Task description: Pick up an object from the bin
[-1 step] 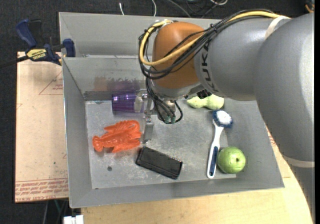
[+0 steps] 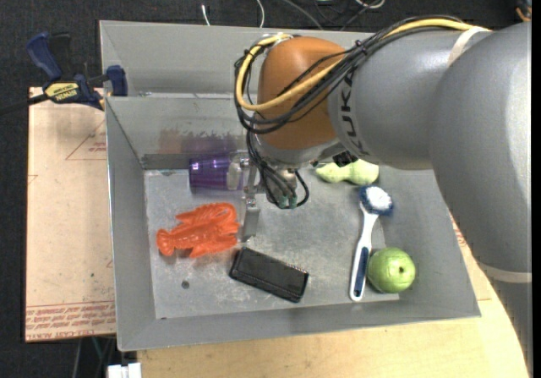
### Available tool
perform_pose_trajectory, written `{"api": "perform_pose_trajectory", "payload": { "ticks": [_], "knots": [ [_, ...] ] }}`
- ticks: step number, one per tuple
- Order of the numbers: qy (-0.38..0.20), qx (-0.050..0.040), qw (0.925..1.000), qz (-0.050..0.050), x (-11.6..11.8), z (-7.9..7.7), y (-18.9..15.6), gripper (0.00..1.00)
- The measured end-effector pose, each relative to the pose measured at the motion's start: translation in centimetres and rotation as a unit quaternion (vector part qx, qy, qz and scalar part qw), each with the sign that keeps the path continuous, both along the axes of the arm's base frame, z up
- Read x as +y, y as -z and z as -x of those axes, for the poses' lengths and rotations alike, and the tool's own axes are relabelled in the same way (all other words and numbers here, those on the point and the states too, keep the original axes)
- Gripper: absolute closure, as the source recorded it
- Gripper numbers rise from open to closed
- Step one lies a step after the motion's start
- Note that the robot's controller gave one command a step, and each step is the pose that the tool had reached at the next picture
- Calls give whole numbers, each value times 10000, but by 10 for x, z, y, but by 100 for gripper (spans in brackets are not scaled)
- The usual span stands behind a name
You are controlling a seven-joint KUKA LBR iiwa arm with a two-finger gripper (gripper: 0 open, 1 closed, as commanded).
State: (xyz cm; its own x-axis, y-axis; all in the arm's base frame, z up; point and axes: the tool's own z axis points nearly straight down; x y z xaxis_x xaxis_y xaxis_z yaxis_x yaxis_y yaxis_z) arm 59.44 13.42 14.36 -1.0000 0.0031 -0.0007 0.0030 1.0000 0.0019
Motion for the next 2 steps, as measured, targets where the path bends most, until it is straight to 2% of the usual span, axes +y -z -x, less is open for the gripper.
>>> {"api": "perform_pose_trajectory", "payload": {
  "ticks": [1,2],
  "knots": [
    [-566,-7,9984,-2,12,49,40,0],
    [-789,-55,9969,-12,-2,65,61,100]
  ]
}}
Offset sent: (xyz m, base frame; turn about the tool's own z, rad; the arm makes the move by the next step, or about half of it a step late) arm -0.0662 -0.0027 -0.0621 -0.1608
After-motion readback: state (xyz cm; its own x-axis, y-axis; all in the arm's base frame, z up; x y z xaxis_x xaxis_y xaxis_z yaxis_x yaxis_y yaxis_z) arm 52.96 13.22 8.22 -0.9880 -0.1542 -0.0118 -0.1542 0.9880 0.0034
